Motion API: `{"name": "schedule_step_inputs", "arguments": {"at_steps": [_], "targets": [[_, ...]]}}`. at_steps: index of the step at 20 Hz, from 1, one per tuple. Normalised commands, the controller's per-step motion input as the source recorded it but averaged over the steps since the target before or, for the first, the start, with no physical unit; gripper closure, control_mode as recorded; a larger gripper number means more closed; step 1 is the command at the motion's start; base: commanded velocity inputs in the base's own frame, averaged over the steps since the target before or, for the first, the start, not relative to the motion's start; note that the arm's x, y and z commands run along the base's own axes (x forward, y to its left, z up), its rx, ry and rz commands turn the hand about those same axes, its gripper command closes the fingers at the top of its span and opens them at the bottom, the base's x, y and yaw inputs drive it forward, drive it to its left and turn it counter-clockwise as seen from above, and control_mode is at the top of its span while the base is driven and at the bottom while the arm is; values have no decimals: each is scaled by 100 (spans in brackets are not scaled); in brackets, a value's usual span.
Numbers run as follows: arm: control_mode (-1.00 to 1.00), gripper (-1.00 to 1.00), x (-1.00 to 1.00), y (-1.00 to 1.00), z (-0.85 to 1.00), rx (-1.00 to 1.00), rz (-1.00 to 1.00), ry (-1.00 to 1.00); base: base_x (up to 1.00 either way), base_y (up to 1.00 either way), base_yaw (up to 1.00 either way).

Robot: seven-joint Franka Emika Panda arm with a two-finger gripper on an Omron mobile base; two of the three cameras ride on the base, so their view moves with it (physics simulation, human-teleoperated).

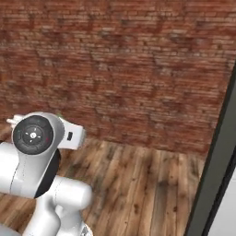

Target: Take the lemon wedge from the fridge and place it on the plate with fish on the dining counter.

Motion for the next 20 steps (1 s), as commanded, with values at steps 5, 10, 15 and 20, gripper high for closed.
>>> {"name": "schedule_step_inputs", "arguments": {"at_steps": [5, 10, 15, 20], "targets": [[100, 100, 0, 0, 0, 0, 0, 0, 29, 62, 71], [100, 100, 0, 0, 0, 0, 0, 0, 1, 49, 84], [100, 100, 0, 0, 0, 0, 0, 0, 0, 44, 87], [100, 100, 0, 0, 0, 0, 0, 0, 6, 34, 86]]}}
